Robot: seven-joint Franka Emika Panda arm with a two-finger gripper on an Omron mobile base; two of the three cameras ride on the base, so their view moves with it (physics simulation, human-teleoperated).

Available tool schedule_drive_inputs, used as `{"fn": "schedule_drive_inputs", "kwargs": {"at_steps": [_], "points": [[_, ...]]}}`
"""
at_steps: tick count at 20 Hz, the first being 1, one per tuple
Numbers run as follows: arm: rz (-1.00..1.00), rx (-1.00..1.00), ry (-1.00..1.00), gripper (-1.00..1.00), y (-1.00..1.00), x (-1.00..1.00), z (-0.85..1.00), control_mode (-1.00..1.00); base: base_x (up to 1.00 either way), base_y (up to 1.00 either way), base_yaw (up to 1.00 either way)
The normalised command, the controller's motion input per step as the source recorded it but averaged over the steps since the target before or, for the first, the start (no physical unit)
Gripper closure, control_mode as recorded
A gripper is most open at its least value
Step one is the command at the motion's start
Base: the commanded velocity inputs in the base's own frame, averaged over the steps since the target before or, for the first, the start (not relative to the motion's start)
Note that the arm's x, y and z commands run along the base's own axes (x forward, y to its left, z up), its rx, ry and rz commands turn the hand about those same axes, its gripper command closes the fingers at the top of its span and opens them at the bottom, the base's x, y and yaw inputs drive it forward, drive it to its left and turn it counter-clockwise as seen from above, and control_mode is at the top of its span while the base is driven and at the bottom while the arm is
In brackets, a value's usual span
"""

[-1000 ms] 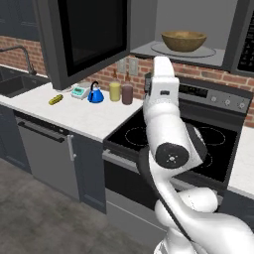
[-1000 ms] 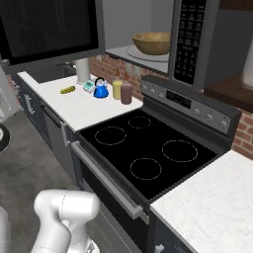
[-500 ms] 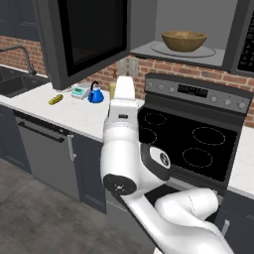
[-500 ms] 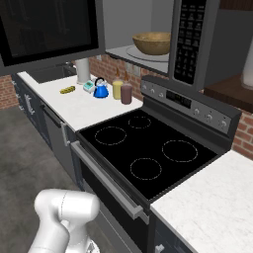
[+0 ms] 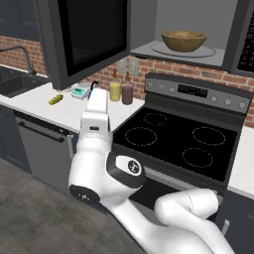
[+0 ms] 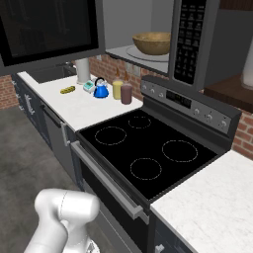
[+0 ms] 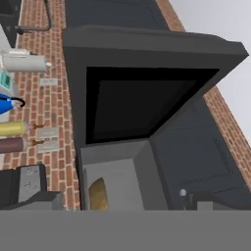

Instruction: Pick the onion from the sink and place it in the bowl. Then pick the bowl and place it in the microwave. Then close the microwave door and press the start button.

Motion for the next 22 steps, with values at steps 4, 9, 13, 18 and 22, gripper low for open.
{"fn": "schedule_drive_inputs", "kwargs": {"at_steps": [4,9,13,18,22], "points": [[-0.15,-0.01,-0.06,-1.00,0.55,0.15,-0.39,-1.00,0.00,0.00,0.00],[-0.11,0.00,-0.15,-1.00,0.40,0.10,-0.68,-1.00,0.00,0.00,0.00],[-0.12,0.00,-0.09,-1.00,0.45,0.35,-0.59,-1.00,0.00,0.00,0.00],[-0.11,0.00,-0.07,-1.00,0.43,0.51,-0.40,-1.00,0.00,0.00,0.00],[-0.07,0.00,0.01,-1.00,0.46,0.39,-0.13,-1.00,0.00,0.00,0.00]]}}
